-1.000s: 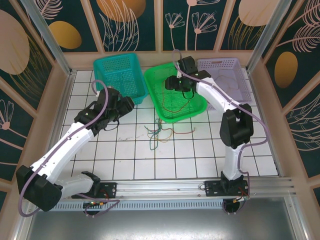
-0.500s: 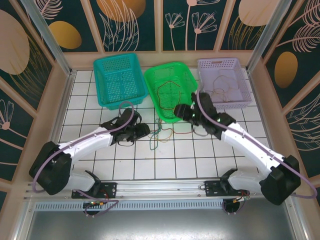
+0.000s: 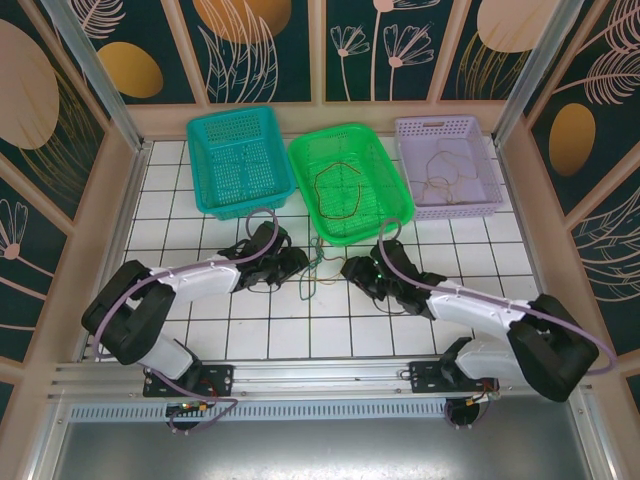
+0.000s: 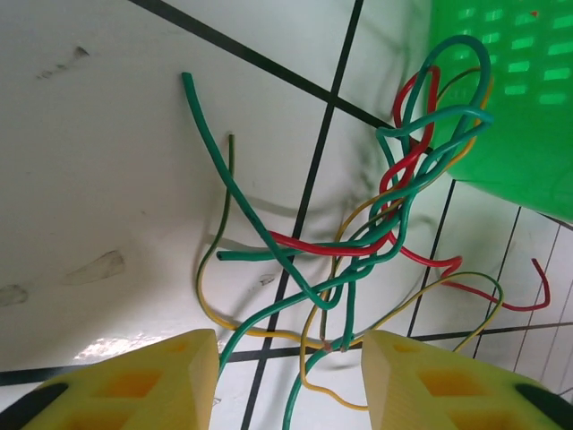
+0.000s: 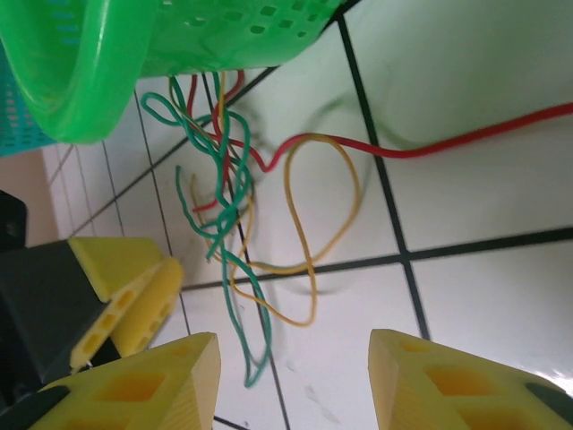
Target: Untangle the cables
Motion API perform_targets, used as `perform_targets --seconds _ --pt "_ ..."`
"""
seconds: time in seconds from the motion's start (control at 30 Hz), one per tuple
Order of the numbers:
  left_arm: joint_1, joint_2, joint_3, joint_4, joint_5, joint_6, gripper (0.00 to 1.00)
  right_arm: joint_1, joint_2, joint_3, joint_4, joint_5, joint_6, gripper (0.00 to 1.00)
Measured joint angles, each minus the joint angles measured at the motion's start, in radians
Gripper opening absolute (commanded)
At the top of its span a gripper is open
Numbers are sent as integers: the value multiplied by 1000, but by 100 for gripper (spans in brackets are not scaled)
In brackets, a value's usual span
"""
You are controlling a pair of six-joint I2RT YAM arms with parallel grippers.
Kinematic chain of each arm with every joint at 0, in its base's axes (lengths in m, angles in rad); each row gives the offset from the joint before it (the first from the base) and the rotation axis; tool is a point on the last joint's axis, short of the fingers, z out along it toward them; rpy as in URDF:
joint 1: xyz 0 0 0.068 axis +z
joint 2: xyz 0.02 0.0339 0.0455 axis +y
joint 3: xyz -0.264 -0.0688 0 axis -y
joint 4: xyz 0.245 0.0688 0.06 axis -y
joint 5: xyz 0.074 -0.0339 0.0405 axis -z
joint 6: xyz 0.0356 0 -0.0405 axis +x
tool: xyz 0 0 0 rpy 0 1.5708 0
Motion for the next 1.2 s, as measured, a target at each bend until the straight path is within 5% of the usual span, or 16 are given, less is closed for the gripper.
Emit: perform_targets --seconds 0.27,0.47,0.6,0.7,1.07,1.2 --pt "0 15 0 56 13 -72 41 43 145 -8 201 5 96 44" --pt "0 92 0 95 32 -103 37 45 212 -9 257 16 127 20" --pt "0 122 4 106 31 -118 13 45 205 -20 245 23 143 0" --pt "0 125 8 113 21 -129 0 45 165 -29 197 37 137 0" --pt "0 66 10 68 -60 -137 0 40 -20 -33 15 63 129 0" --pt "0 29 10 43 -78 -135 0 42 10 4 -78 49 88 39"
